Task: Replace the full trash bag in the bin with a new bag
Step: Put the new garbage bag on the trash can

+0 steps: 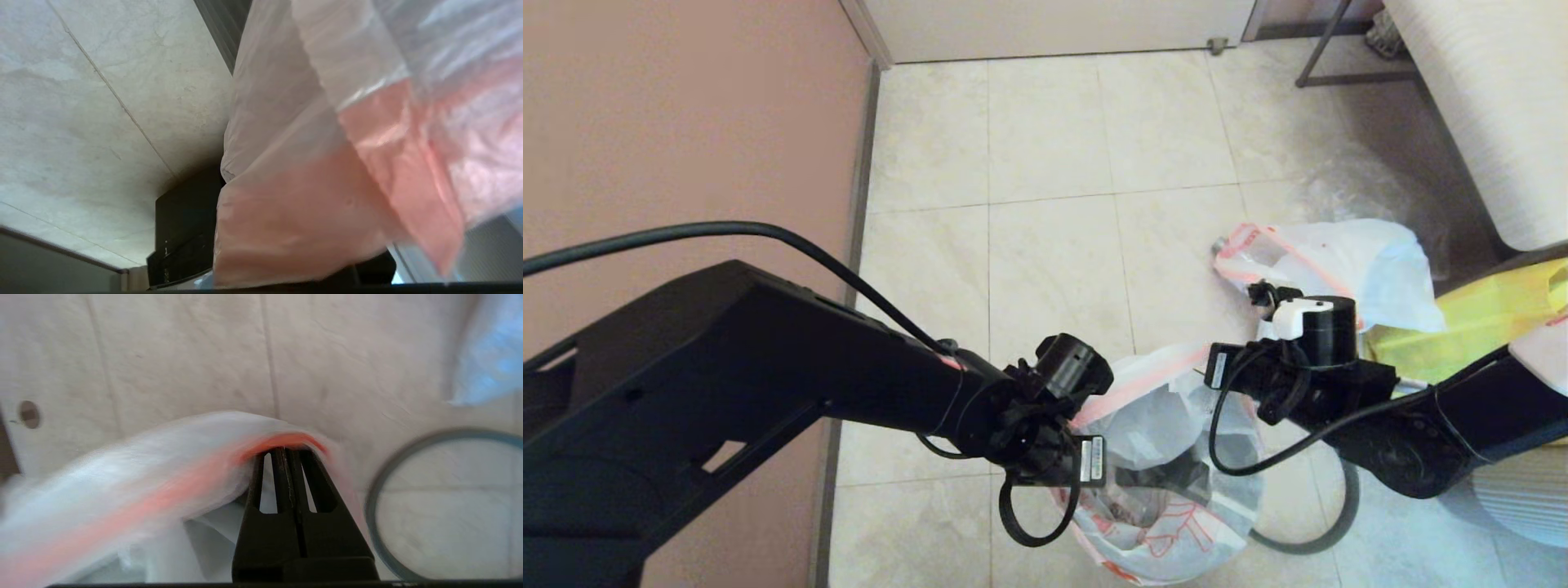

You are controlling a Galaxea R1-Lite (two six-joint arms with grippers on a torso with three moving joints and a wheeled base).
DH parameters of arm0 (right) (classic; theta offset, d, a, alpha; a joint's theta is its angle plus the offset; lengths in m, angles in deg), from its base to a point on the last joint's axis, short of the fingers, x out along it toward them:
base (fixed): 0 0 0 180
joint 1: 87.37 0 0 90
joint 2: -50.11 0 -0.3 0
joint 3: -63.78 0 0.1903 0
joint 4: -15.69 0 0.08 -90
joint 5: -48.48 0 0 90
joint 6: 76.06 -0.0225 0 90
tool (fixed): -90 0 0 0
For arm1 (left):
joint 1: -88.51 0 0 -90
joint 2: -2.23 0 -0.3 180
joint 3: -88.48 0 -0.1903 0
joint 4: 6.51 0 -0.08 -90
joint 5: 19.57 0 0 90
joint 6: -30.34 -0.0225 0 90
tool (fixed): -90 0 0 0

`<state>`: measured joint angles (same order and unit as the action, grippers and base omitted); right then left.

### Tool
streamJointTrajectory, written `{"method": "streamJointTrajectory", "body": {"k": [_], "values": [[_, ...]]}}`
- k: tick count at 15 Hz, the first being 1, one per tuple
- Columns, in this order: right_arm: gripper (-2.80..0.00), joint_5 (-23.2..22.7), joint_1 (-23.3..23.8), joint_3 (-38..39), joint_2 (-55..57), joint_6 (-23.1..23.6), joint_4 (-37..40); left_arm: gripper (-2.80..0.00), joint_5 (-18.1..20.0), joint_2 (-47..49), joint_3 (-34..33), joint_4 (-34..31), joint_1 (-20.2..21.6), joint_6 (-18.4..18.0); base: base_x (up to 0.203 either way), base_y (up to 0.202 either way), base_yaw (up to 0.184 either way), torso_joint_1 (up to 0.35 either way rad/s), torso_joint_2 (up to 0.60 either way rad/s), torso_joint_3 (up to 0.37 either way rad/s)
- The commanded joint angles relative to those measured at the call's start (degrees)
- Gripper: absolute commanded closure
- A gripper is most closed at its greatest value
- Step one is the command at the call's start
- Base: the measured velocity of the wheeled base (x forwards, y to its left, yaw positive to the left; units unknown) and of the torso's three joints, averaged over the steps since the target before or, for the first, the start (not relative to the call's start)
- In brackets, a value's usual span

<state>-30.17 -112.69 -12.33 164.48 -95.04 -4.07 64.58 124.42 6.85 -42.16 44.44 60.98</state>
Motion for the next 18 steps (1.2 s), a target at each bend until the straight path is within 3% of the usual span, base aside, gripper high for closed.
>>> {"method": "streamJointTrajectory", "body": {"k": [1,7,12,18], "values": [[0.0,-0.6,-0.3,-5.0,1.4,0.0,2.7,0.0,0.0,0.0,0.0,0.1,-0.1,-0.4,0.0,0.0,0.0,0.0,0.0,0.0],[0.0,-1.7,-4.3,-21.3,6.8,2.1,16.7,0.0,0.5,0.0,-0.5,0.2,-0.2,-0.5,0.0,0.0,0.0,0.0,0.0,0.0],[0.0,-1.9,-5.4,-28.9,9.8,4.8,25.2,0.0,2.3,-0.2,-0.6,1.8,0.6,-1.1,0.0,0.0,0.0,0.0,0.0,0.0],[0.0,-6.4,-6.2,-38.3,11.9,4.9,32.1,0.0,2.3,-1.1,-2.0,5.5,0.9,-1.1,0.0,0.0,0.0,0.0,0.0,0.0]]}}
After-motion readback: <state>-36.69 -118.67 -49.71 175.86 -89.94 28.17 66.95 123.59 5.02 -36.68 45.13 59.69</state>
